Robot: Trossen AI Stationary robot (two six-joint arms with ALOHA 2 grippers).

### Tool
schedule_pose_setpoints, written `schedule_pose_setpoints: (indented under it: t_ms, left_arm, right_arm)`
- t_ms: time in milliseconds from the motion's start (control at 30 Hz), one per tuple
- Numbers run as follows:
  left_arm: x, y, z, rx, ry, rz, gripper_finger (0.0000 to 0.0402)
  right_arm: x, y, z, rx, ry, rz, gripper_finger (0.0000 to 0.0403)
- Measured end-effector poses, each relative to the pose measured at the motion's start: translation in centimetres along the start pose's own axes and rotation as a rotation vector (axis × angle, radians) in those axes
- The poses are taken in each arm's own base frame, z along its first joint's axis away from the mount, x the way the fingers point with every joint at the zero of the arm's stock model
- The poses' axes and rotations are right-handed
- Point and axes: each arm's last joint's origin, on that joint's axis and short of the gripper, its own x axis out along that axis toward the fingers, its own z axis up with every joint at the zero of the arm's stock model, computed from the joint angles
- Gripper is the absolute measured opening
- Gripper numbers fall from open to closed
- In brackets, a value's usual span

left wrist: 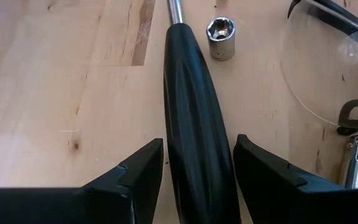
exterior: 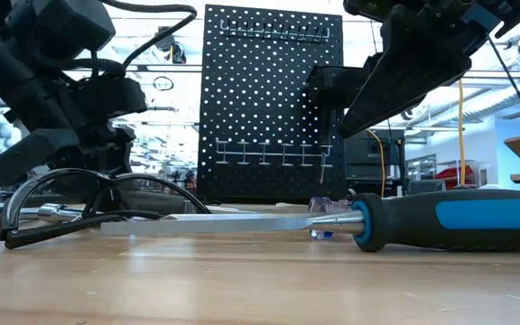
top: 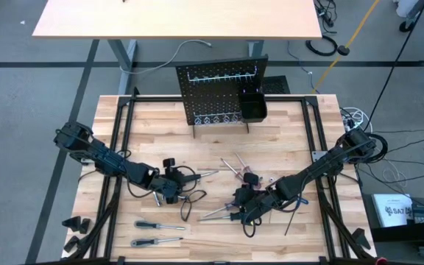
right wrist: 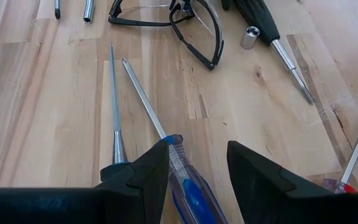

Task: Hang tools onto peg board
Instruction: Hang the black screwdriver on the peg board

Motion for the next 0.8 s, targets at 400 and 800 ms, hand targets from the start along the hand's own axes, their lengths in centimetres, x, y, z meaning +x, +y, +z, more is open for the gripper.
schedule_pose_setpoints:
  t_ms: [400,800]
  left_arm:
    - [0.01,-0.03,-0.02,0.001,0.006,-0.013,0.0183]
    - [-0.08,-0.04,0.02,0.001,0.005,-0.019,0.0125]
  right_arm:
    - [0.0,0.0,0.0,0.004,0.0,0.0,0.0155]
    - [0.0,0.0,0.0,0.003,0.0,0.0,0.0155]
